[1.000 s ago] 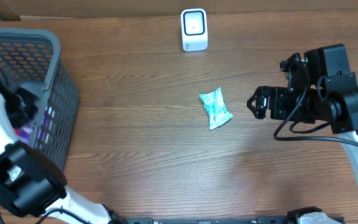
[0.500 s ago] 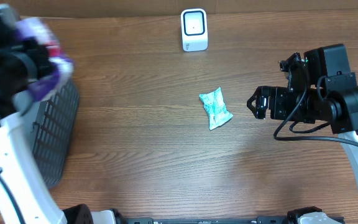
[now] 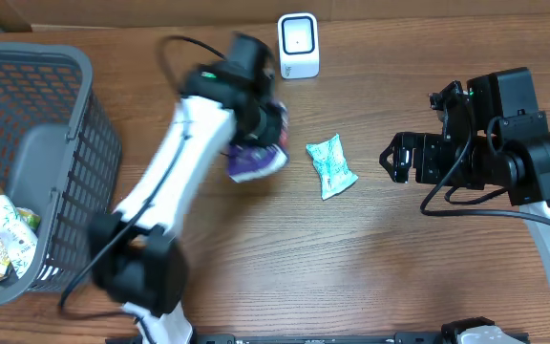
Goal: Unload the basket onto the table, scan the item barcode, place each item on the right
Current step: 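Place the purple pack left of the green pack and release, then move left gripper back into the basket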
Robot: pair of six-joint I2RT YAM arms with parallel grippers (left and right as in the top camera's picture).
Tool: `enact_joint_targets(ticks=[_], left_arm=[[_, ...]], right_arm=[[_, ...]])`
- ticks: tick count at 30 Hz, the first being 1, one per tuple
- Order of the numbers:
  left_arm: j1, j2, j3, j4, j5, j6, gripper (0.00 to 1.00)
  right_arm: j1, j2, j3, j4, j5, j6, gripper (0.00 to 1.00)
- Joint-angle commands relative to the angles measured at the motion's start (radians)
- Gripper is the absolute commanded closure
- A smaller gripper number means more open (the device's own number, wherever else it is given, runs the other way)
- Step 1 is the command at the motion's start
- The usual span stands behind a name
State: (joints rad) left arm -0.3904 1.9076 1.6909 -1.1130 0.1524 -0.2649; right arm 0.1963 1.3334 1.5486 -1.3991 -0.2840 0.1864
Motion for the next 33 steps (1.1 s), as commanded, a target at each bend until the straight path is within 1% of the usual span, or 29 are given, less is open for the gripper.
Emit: enact_joint_targets(ticks=[1, 2, 3, 4, 6, 7, 8, 10, 14, 19, 21, 24, 27, 28, 32, 33], left_arm=[[-0.045, 0.057, -0.019, 0.026, -0.002, -0.039, 0.96], [-0.064, 0.084, -0.019, 0.034, -0.002, -0.039, 0.96], [-0.072, 0.097, -0.019, 0.038, -0.002, -0.039, 0.92], [-0.079, 0.109, -0.019, 0.041, -0.003, -0.039, 0.77], [-0.084, 0.119, -0.019, 0.045, -0.003, -0.039, 0.53], [-0.083, 0.120, -0.018, 0.045, -0.003, -0.039, 0.44], [-0.082, 0.119, -0.016, 0.044, -0.003, -0.039, 0.41], [-0.072, 0.113, 0.006, 0.021, 0.003, -0.039, 0.40], [-0.036, 0.056, 0.109, -0.061, -0.014, -0.051, 0.41], [0.063, -0.098, 0.240, -0.134, -0.094, -0.058, 0.38], [0.131, -0.176, 0.274, -0.156, -0.127, -0.058, 0.37], [0.264, -0.286, 0.283, -0.193, -0.199, -0.086, 0.34], [0.430, -0.352, 0.283, -0.255, -0.242, -0.112, 0.30], [0.500, -0.364, 0.283, -0.283, -0.241, -0.119, 0.29], [0.779, -0.367, 0.261, -0.377, -0.235, -0.191, 0.18], [0.829, -0.366, 0.249, -0.378, -0.229, -0.192, 0.18]], right_arm=[[0.003, -0.002, 0.022, 0.005, 0.003, -0.002, 0.00], [0.003, -0.002, 0.022, 0.005, 0.003, -0.002, 0.00], [0.003, -0.002, 0.022, 0.005, 0.003, -0.001, 0.00], [0.003, -0.002, 0.022, 0.005, 0.003, -0.002, 0.00], [0.003, -0.002, 0.022, 0.005, 0.003, -0.001, 0.00], [0.003, -0.002, 0.022, 0.005, 0.003, -0.002, 0.00], [0.003, -0.002, 0.022, 0.005, 0.003, -0.001, 0.00], [0.003, -0.002, 0.022, 0.005, 0.002, -0.001, 0.00], [0.003, -0.002, 0.022, 0.005, 0.002, -0.001, 0.00], [0.003, -0.002, 0.022, 0.005, 0.002, -0.001, 0.00], [0.003, -0.002, 0.022, 0.005, 0.002, -0.001, 0.00], [0.003, -0.002, 0.022, 0.005, 0.002, -0.001, 0.00], [0.003, -0.002, 0.022, 0.005, 0.002, -0.001, 0.00], [0.003, -0.002, 0.022, 0.005, 0.002, -0.001, 0.00], [0.003, -0.002, 0.022, 0.005, 0.002, -0.001, 0.00], [0.003, -0.002, 0.022, 0.005, 0.002, -0.001, 0.00]])
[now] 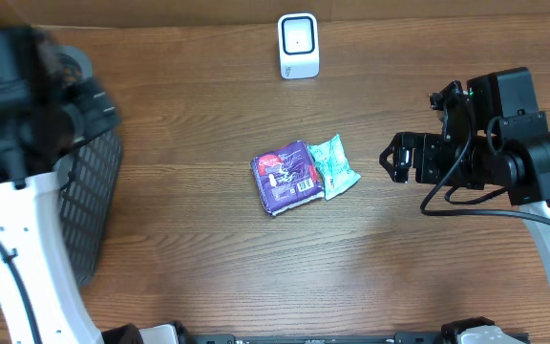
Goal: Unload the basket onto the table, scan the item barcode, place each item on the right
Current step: 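Move left gripper back into the basket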
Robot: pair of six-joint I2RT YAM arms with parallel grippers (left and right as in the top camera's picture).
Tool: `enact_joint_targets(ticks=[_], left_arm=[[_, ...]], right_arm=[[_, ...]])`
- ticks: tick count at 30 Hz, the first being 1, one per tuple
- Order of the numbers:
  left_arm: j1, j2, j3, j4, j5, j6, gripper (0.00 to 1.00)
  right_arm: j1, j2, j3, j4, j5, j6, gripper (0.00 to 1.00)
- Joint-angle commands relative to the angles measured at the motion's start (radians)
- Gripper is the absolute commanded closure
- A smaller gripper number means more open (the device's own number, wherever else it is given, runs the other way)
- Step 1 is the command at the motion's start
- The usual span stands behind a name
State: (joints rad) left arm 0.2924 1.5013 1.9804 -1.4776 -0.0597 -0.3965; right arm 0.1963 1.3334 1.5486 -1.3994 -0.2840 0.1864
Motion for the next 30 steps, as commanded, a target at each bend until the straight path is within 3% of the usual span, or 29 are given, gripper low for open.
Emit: enact_joint_targets(ticks=[1, 5, 8, 11, 12, 15, 23, 26, 30], left_arm=[[0.216, 0.042, -0.066, -0.008, -0.017, -0.060, 0.18], [0.400, 0.042, -0.229, 0.106, -0.018, -0.052, 0.17], [0.476, 0.048, -0.378, 0.240, -0.049, -0.018, 0.08], [0.509, 0.065, -0.482, 0.328, -0.093, -0.018, 0.08], [0.522, 0.089, -0.560, 0.396, -0.117, -0.018, 0.00], [0.525, 0.128, -0.640, 0.511, -0.128, 0.006, 0.00], [0.525, 0.305, -0.699, 0.634, -0.147, 0.116, 0.01], [0.526, 0.359, -0.700, 0.634, -0.165, 0.132, 0.08], [0.525, 0.380, -0.699, 0.655, -0.160, 0.131, 0.43]], right_arm=[[0.003, -0.002, 0.022, 0.006, 0.002, -0.001, 0.00], [0.003, -0.002, 0.022, 0.006, 0.002, -0.001, 0.00], [0.003, 0.000, 0.022, 0.010, 0.002, -0.001, 0.00], [0.003, 0.003, 0.022, 0.015, 0.002, -0.001, 0.00], [0.003, 0.006, 0.022, 0.018, 0.002, -0.001, 0.00], [0.003, 0.009, 0.022, 0.026, 0.002, -0.001, 0.00], [0.003, 0.022, 0.022, 0.028, 0.002, -0.002, 0.00], [0.003, 0.032, 0.022, 0.027, 0.002, -0.001, 0.00], [0.003, 0.053, 0.022, 0.021, 0.002, -0.001, 0.00]])
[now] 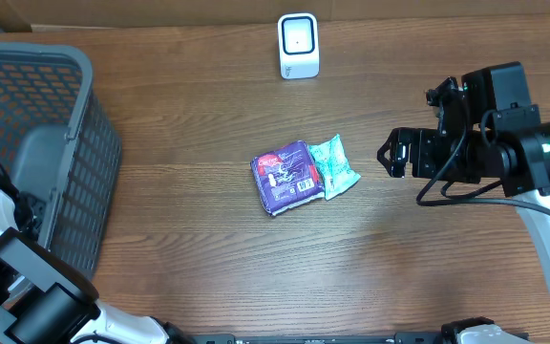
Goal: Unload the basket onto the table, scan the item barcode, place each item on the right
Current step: 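Move left gripper back into the basket, then lift the white tube out and place it left of purple pack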
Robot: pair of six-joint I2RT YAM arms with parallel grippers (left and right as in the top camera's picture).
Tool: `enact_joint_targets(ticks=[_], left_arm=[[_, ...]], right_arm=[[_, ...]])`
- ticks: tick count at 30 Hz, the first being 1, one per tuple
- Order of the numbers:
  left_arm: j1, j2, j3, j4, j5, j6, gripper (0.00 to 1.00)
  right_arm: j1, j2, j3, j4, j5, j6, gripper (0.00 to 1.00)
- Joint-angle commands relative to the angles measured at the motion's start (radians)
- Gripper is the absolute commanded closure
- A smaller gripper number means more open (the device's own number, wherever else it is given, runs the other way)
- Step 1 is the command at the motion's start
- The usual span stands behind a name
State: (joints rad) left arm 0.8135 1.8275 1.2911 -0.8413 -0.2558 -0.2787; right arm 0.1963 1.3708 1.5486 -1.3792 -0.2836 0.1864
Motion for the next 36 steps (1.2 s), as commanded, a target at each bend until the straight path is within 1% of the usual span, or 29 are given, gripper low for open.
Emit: enact_joint_targets(ticks=[1, 2, 3, 4, 6, 8, 12, 14, 16, 18, 20, 22, 24, 25, 26, 29, 30, 31, 32, 33, 35, 36], left_arm=[[0.003, 0.053, -0.009, 0.025, 0.045, 0.014, 0.57], [0.003, 0.053, -0.009, 0.030, 0.047, 0.014, 0.70], [0.003, 0.054, -0.008, 0.031, 0.046, 0.014, 0.92], [0.003, 0.053, -0.006, 0.031, 0.047, 0.014, 0.96], [0.003, 0.053, -0.003, 0.030, 0.058, 0.014, 0.96], [0.001, 0.053, 0.024, 0.005, 0.116, 0.023, 0.96], [-0.016, 0.047, 0.170, -0.098, 0.173, 0.068, 0.96], [-0.035, 0.035, 0.315, -0.183, 0.225, 0.094, 0.96], [-0.059, 0.021, 0.486, -0.259, 0.310, 0.140, 0.96], [-0.076, 0.011, 0.591, -0.303, 0.349, 0.145, 0.96], [-0.100, -0.006, 0.734, -0.365, 0.380, 0.145, 0.96], [-0.141, -0.035, 0.914, -0.441, 0.388, 0.145, 0.96], [-0.190, -0.072, 1.021, -0.491, 0.393, 0.145, 0.96], [-0.213, -0.090, 1.049, -0.511, 0.410, 0.145, 0.96], [-0.264, -0.122, 1.080, -0.540, 0.448, 0.145, 0.96], [-0.399, -0.171, 1.081, -0.590, 0.478, 0.144, 0.96], [-0.504, -0.172, 1.078, -0.637, 0.463, 0.144, 0.96], [-0.540, -0.170, 1.073, -0.651, 0.457, 0.144, 0.96], [-0.632, -0.162, 1.046, -0.674, 0.448, 0.143, 0.96], [-0.690, -0.154, 1.019, -0.680, 0.447, 0.135, 0.95], [-0.779, -0.140, 0.960, -0.675, 0.433, 0.098, 0.96], [-0.855, -0.124, 0.898, -0.665, 0.393, 0.043, 0.96]], right_arm=[[0.003, 0.024, 0.022, -0.002, 0.002, -0.001, 0.00], [0.003, 0.033, 0.022, -0.006, 0.002, -0.001, 0.00], [0.003, 0.039, 0.022, -0.008, 0.002, -0.001, 0.00], [0.003, 0.044, 0.022, -0.011, 0.002, -0.001, 0.00], [0.003, 0.052, 0.022, -0.015, 0.002, -0.001, 0.00], [0.003, 0.053, 0.022, -0.010, 0.002, -0.001, 0.00], [0.003, 0.053, 0.022, -0.003, 0.002, -0.001, 0.00], [0.003, 0.053, 0.022, -0.003, 0.002, -0.001, 0.00], [0.003, 0.053, 0.022, -0.003, 0.002, -0.001, 0.00], [0.003, 0.053, 0.022, -0.003, 0.002, -0.001, 0.00], [0.003, 0.053, 0.022, -0.003, 0.002, -0.001, 0.00], [0.003, 0.053, 0.022, -0.003, 0.002, -0.001, 0.00], [0.003, 0.053, 0.022, -0.003, 0.002, -0.001, 0.00], [0.003, 0.053, 0.022, -0.002, 0.002, -0.001, 0.00], [0.003, 0.053, 0.022, 0.000, 0.002, -0.001, 0.00], [0.003, 0.053, 0.022, 0.005, 0.002, -0.001, 0.00], [0.003, 0.053, 0.022, 0.004, 0.002, -0.001, 0.00], [0.003, 0.053, 0.022, 0.004, 0.002, -0.001, 0.00], [0.003, 0.053, 0.022, 0.004, 0.002, -0.001, 0.00], [0.003, 0.053, 0.022, 0.004, 0.002, -0.001, 0.00], [0.003, 0.053, 0.022, 0.004, 0.002, -0.001, 0.00], [0.003, 0.053, 0.022, 0.004, 0.002, -0.001, 0.00]])
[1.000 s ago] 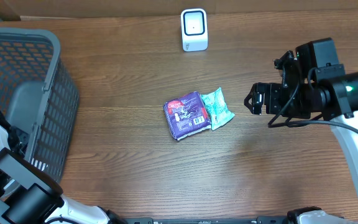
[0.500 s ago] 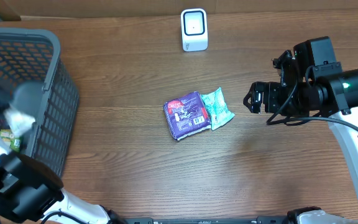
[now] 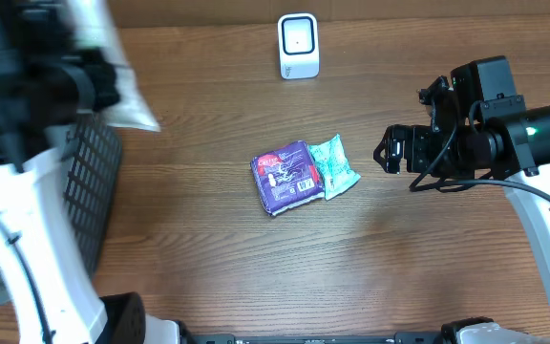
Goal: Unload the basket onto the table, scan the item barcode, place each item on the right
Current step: 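Lift the white tube out and place it left of purple pack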
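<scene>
The white barcode scanner stands at the back middle of the table. A purple packet and a teal packet lie side by side at mid table, with no gripper on them. My left arm rises blurred over the basket at top left. A pale packet sticks out from my left gripper, whose fingers I cannot make out. My right gripper hovers open to the right of the teal packet, holding nothing.
A dark mesh basket stands at the left edge, mostly hidden by my left arm. A sliver of a bottle shows low in it. Bare wood lies in front of the two packets.
My left arm was low at the basket's near side; now it is high over the basket with a pale packet at its gripper. The right gripper has shifted slightly left.
My left gripper held the purple packet close to the scanner. Then the purple packet lay on the table beside the teal one, with the left arm over the basket. Then the arm was down by the basket, and now it is up with a pale packet.
</scene>
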Robot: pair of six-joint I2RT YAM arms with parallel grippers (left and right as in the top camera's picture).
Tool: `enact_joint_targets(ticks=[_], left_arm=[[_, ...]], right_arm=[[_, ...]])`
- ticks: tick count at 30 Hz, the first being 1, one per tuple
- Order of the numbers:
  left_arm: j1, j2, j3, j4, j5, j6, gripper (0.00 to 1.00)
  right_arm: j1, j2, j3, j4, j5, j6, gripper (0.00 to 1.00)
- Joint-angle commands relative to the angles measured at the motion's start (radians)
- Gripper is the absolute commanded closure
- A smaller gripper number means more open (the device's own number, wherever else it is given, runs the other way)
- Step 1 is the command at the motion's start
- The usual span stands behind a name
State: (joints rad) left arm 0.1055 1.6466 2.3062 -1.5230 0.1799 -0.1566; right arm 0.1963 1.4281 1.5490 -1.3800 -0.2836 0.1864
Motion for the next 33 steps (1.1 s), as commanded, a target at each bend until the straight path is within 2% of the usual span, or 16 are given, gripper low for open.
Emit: enact_joint_targets(ticks=[1, 4, 5, 9, 11, 18, 20, 22, 24, 27, 30, 33], left_arm=[[-0.197, 0.072, -0.163, 0.023, -0.089, -0.126, 0.96], [-0.317, 0.119, -0.296, 0.037, -0.237, -0.262, 0.96], [-0.361, 0.143, -0.360, 0.045, -0.301, -0.350, 0.96], [-0.437, 0.209, -0.544, 0.117, -0.368, -0.513, 0.96], [-0.455, 0.248, -0.670, 0.216, -0.375, -0.553, 0.96], [-0.455, 0.333, -0.851, 0.395, -0.371, -0.588, 0.96], [-0.458, 0.349, -0.855, 0.415, -0.351, -0.580, 0.95], [-0.463, 0.351, -0.854, 0.458, -0.282, -0.506, 0.82], [-0.466, 0.350, -0.839, 0.469, -0.222, -0.459, 0.77], [-0.467, 0.348, -0.757, 0.409, -0.165, -0.455, 0.71], [-0.467, 0.345, -0.606, 0.294, -0.173, -0.428, 0.64], [-0.456, 0.327, -0.337, 0.101, -0.301, -0.404, 0.58]], right_arm=[[0.003, -0.005, 0.021, 0.005, 0.002, -0.001, 0.00], [0.003, -0.005, 0.021, 0.005, 0.002, -0.001, 0.00], [0.003, -0.005, 0.021, 0.005, 0.002, -0.001, 0.00], [0.003, -0.005, 0.021, 0.005, 0.002, -0.001, 0.00], [0.003, -0.005, 0.021, 0.005, 0.002, -0.001, 0.00], [0.003, -0.005, 0.021, 0.002, 0.002, -0.001, 0.00], [0.003, -0.005, 0.021, 0.002, 0.002, -0.001, 0.00], [0.003, -0.005, 0.021, 0.002, 0.002, -0.001, 0.00], [0.003, -0.005, 0.021, 0.003, 0.002, -0.001, 0.00], [0.003, -0.005, 0.021, 0.006, 0.002, -0.001, 0.00], [0.003, -0.005, 0.021, 0.010, 0.002, -0.001, 0.00], [0.003, -0.005, 0.021, 0.007, 0.002, -0.001, 0.00]])
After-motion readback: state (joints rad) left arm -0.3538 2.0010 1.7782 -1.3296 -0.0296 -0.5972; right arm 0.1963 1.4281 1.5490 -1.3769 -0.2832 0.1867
